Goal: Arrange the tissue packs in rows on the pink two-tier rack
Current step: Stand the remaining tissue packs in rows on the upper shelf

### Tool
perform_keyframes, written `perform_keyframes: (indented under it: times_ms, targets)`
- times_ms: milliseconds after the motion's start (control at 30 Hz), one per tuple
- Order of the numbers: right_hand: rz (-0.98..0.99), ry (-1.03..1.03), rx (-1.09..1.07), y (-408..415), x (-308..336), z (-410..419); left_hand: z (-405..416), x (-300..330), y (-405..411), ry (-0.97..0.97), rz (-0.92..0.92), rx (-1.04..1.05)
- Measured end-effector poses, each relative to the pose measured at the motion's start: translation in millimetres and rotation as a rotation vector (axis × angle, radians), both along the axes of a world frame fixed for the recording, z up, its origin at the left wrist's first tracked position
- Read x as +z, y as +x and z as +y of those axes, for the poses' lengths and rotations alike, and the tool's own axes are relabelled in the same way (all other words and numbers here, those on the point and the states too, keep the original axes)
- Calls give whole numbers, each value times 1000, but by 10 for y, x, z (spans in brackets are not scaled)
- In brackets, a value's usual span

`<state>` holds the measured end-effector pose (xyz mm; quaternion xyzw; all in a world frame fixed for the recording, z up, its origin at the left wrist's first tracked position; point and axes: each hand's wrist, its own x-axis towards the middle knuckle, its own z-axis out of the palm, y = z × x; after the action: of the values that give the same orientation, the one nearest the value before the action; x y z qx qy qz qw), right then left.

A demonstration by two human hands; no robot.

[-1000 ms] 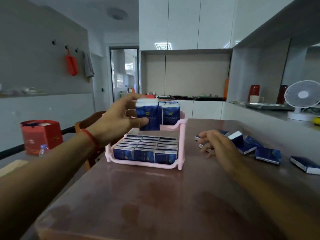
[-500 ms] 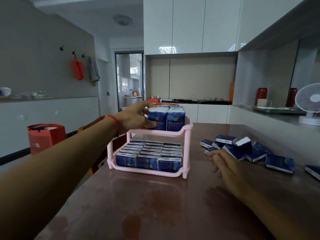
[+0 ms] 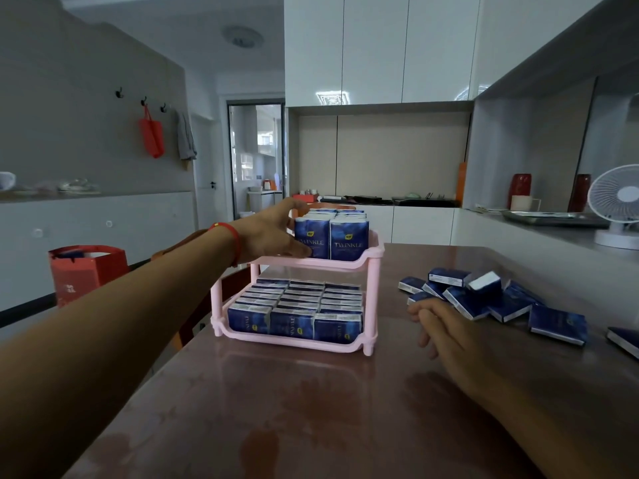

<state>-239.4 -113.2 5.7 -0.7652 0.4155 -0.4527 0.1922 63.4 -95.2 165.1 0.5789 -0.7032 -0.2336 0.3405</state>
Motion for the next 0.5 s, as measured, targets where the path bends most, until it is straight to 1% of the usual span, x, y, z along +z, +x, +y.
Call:
perform_keyframes:
  times_ms: [200, 267, 300, 333, 367, 400, 433, 467, 500]
  targets:
    - [5, 4, 2, -9, -17, -19, 96, -17, -23, -18, 58, 13]
    - [-2, -5, -3, -22, -20, -26, 162, -49, -36, -119, 28, 76]
    - [0, -8, -11, -27, -24, -32, 212, -91, -51, -234, -12, 145]
    - [0, -7, -21, -29, -32, -45, 280, -152, -85, -405, -50, 231]
    - [3, -4, -36, -27, -33, -52, 363, -231, -134, -619, -74, 308]
    - [6, 0, -58, -26, -37, -69, 469, -318, -212, -836, -70, 338]
    - [14, 1, -89, -29, -38, -82, 579, -417, -323, -996, -44, 313]
    - [21, -3, -121, -37, -37, -83, 687, -521, -467, -1071, -19, 256]
    - [21, -10, -150, -51, -33, -81, 770, -627, -631, -1083, -10, 187]
